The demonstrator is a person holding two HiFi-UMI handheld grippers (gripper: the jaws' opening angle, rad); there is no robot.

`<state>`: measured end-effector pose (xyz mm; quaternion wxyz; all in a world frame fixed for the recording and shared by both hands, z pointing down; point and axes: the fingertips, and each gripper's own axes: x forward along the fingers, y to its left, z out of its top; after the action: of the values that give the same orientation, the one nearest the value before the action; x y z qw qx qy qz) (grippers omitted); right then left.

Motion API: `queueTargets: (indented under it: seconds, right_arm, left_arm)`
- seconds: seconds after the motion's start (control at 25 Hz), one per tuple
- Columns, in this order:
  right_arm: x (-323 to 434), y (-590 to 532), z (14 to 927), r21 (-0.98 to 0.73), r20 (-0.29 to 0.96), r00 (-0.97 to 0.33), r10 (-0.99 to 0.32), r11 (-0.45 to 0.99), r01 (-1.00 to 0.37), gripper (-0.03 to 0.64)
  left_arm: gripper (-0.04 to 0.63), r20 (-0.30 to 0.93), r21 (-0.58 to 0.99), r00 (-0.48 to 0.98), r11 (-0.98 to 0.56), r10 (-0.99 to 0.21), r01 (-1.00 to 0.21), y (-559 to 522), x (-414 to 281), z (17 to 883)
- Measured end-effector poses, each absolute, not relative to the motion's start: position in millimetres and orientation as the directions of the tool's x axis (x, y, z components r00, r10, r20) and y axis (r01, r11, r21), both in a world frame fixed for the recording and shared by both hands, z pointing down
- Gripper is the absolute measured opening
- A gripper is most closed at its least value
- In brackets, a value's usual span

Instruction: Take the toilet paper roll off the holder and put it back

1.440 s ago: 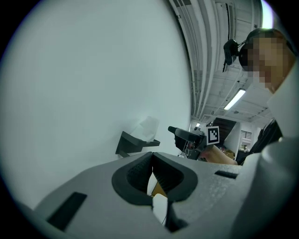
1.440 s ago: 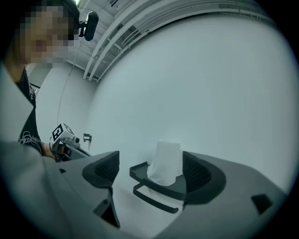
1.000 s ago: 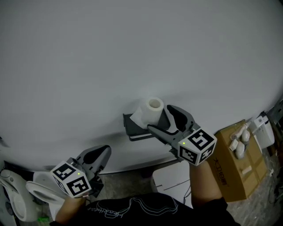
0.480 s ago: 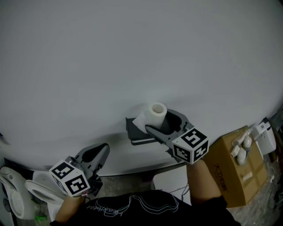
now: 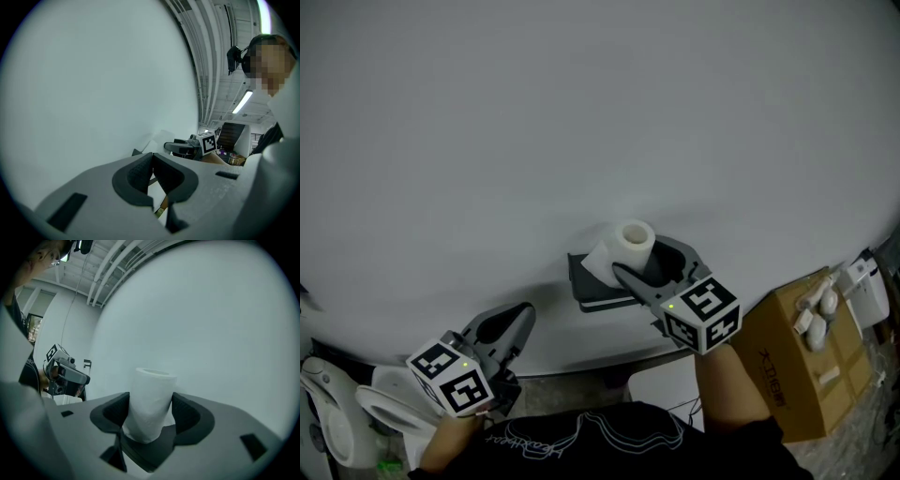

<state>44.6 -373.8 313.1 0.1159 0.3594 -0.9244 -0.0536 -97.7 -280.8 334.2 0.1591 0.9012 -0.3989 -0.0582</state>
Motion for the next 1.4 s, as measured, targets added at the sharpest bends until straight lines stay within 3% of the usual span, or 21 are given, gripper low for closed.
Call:
queueTargets:
  seconds: [0.64, 1.4]
  right_arm:
    - [49, -374, 306, 0.141, 0.163, -0.724, -0.67, 0.742, -0.655, 0.278]
    - [69, -322, 248, 0.121, -0.024, -0.685, -0.729, 0.678, -0.725, 0.276]
  left_arm:
    - [0.005, 0.03, 0.36, 0.683, -0.63, -0.73, -0.688, -288, -98, 342]
    - [0.005, 0.017, 0.366, 0.697, -0.644, -0.717, -0.672, -262, -98, 337]
